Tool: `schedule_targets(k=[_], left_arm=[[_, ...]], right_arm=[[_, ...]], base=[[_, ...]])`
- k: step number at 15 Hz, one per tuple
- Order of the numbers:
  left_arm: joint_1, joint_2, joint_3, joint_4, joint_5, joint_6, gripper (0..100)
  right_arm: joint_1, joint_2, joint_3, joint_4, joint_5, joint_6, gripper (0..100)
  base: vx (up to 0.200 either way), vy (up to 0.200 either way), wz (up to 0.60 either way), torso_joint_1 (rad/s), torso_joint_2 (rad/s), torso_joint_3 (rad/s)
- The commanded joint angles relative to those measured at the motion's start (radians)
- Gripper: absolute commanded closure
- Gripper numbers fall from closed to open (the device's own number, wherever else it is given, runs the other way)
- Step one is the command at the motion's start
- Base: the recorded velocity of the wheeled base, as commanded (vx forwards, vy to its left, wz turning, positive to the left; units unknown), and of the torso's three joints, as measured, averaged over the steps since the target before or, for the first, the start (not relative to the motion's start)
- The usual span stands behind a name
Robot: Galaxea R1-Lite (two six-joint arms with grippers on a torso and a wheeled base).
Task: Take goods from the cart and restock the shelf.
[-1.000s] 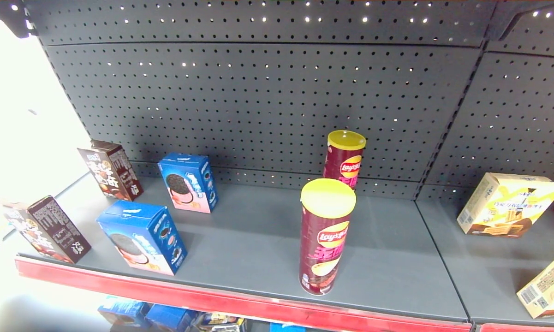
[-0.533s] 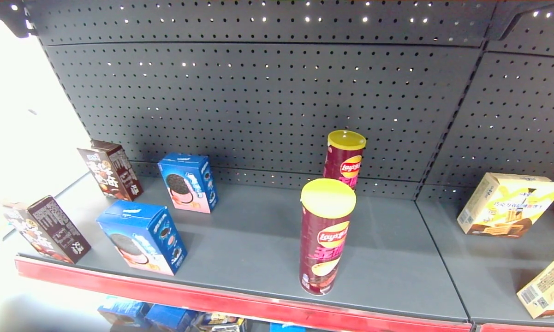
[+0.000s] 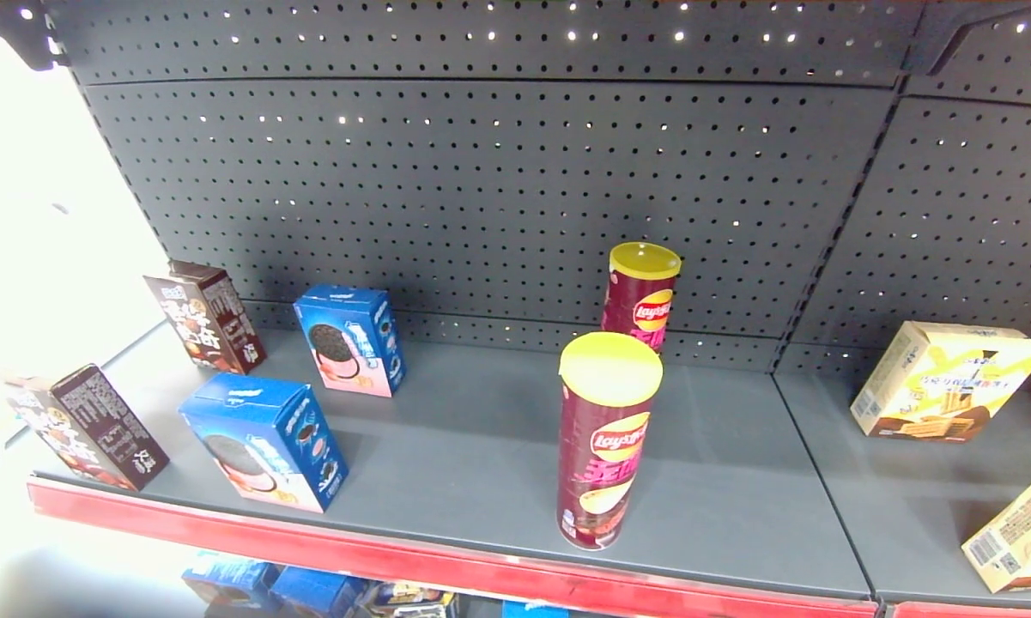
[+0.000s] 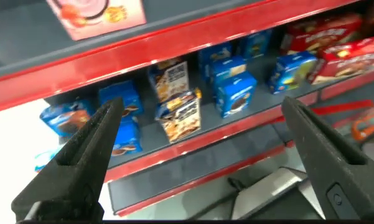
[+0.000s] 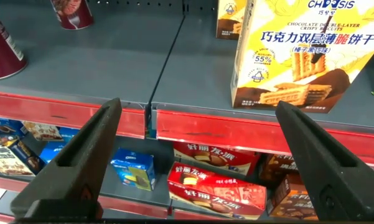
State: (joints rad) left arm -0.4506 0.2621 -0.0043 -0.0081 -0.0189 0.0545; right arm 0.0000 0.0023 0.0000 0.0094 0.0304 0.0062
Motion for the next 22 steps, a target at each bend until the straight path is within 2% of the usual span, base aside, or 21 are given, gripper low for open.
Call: schedule_targets(k=[1,2,3,4,5,6,7,8,9,13,15,17,19,20,22], left_arm=[[-0.037,0.126,-0.046,-0.15,-0.032,-0.01,0],[-0.06,0.192,-0.079,-0.205,-0.035,-0.008,0],[-0.088,0.321,-0.174,-0.228,-0.038,0.047,0],[-0.076,0.399,-0.218,-0.231,-0.039,0.104,0],[-0.011,0.476,-0.264,-0.233,-0.064,0.168,0],[0.003,0.5,-0.296,-0.224,-0.093,0.202,0],[0.007,0.583,-0.364,-0.216,-0.185,0.263,0],[0.003,0.649,-0.418,-0.216,-0.194,0.283,0],[-0.008,0.712,-0.456,-0.216,-0.196,0.286,0],[-0.126,0.948,-0.565,-0.274,-0.19,0.277,0],[-0.141,1.046,-0.592,-0.334,-0.179,0.254,0],[-0.164,1.146,-0.619,-0.444,-0.176,0.205,0],[-0.163,1.207,-0.626,-0.503,-0.17,0.194,0],[-0.164,1.232,-0.623,-0.533,-0.174,0.199,0],[-0.166,1.246,-0.615,-0.538,-0.194,0.205,0]], right_arm=[[0.002,0.004,0.0,0.0,0.0,0.0,0],[0.002,0.004,0.0,0.0,0.0,0.0,0],[0.0,0.004,0.0,0.0,0.0,0.0,0],[0.0,0.004,0.0,0.0,0.0,0.0,0],[0.0,0.002,0.0,0.0,0.0,0.0,0],[0.0,0.004,0.0,0.0,0.0,0.0,0],[0.0,0.004,0.0,0.0,0.0,0.0,0],[0.0,0.004,0.0,0.0,0.0,0.0,0],[0.0,0.002,0.0,0.0,0.0,0.0,0],[0.0,0.002,0.0,0.0,0.0,0.0,0],[0.0,0.004,0.0,0.0,0.0,0.0,0],[0.0,0.004,0.0,0.0,0.0,0.0,0],[0.0,0.004,0.0,0.0,0.0,0.0,0],[0.0,0.002,0.0,0.0,0.0,0.0,0],[0.0,0.004,0.0,0.0,0.0,0.0,0]], base=[[0.0,0.0,0.0,0.0,0.0,0.0],[0.0,0.0,0.0,0.0,0.0,0.0],[0.0,0.0,0.0,0.0,0.0,0.0],[0.0,0.0,0.0,0.0,0.0,0.0],[0.0,0.0,0.0,0.0,0.0,0.0],[0.0,0.0,0.0,0.0,0.0,0.0],[0.0,0.0,0.0,0.0,0.0,0.0],[0.0,0.0,0.0,0.0,0.0,0.0],[0.0,0.0,0.0,0.0,0.0,0.0],[0.0,0.0,0.0,0.0,0.0,0.0],[0.0,0.0,0.0,0.0,0.0,0.0],[0.0,0.0,0.0,0.0,0.0,0.0],[0.0,0.0,0.0,0.0,0.0,0.0],[0.0,0.0,0.0,0.0,0.0,0.0],[0.0,0.0,0.0,0.0,0.0,0.0]])
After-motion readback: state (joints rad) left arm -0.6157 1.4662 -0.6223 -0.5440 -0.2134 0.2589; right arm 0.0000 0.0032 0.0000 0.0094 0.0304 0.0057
